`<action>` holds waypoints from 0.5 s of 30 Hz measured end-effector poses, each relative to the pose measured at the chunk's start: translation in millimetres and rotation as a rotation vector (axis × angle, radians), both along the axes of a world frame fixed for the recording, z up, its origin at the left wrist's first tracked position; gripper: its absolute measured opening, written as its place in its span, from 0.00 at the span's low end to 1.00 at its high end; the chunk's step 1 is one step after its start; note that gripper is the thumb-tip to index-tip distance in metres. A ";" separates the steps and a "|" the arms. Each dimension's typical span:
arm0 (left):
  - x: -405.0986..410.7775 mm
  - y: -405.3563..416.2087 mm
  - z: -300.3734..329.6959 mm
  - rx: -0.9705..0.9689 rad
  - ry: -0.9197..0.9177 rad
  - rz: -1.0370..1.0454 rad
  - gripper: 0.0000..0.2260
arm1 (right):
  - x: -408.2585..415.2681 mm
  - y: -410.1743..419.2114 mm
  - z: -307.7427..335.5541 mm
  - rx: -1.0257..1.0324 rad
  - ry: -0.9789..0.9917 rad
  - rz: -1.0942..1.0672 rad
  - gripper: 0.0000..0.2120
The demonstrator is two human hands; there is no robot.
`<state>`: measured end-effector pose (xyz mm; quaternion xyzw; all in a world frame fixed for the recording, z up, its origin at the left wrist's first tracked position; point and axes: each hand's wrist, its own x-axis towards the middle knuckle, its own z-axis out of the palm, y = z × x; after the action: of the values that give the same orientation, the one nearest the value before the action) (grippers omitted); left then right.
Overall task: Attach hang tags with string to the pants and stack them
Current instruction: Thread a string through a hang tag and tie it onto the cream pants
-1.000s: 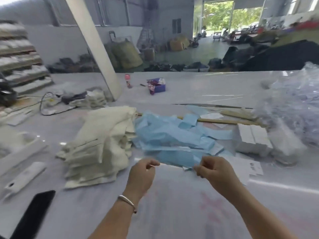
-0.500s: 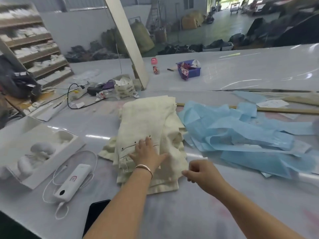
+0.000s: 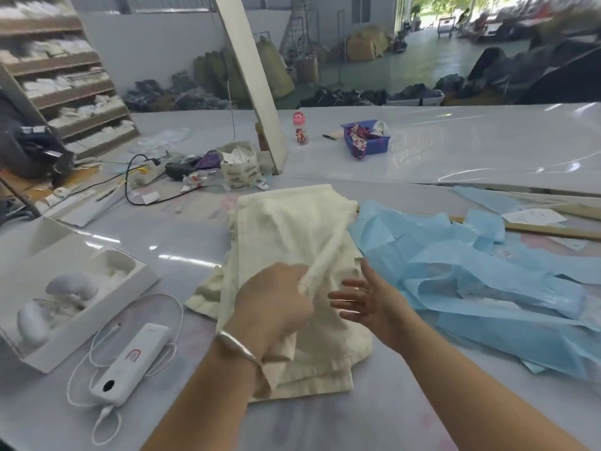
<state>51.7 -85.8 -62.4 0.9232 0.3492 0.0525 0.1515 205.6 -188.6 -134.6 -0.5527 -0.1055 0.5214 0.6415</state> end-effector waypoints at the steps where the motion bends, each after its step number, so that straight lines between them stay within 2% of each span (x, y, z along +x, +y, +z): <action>1: -10.1 -14.6 -7.3 -0.097 0.038 -0.056 0.18 | 1.0 11.5 1.8 0.067 0.106 0.045 0.34; 3: -26.3 -31.1 -29.0 -0.384 0.109 -0.054 0.27 | -2.7 32.0 0.1 0.097 0.155 0.032 0.32; 4: -31.4 -28.8 -42.9 -0.455 0.097 0.013 0.32 | -5.1 40.8 -4.1 0.062 0.137 -0.036 0.28; 5: -35.1 -20.1 -55.8 -0.455 0.041 0.122 0.33 | -7.9 47.8 -6.2 0.024 0.088 -0.129 0.24; 8: -45.7 20.5 -80.0 -0.290 -0.155 0.479 0.23 | -6.8 52.1 -14.1 0.027 0.052 -0.216 0.17; 10: -49.7 41.8 -88.7 -0.390 -0.318 0.594 0.22 | -4.1 35.2 -11.1 0.103 0.114 -0.129 0.18; 12: -47.5 57.5 -93.9 -0.663 -0.487 0.694 0.28 | -0.3 5.7 -12.2 0.221 0.138 0.034 0.24; 14: -45.2 64.5 -96.1 -1.058 -0.698 0.734 0.34 | 4.0 -27.8 -18.3 0.433 0.163 0.170 0.32; 15: -43.5 66.9 -100.0 -1.263 -0.764 0.705 0.36 | 4.1 -41.6 -21.3 0.550 0.160 0.124 0.35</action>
<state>8.3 -18.9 -162.4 0.4181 0.5070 0.2014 0.7264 209.7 -230.2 -155.9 -0.3078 -0.2256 0.5536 0.7402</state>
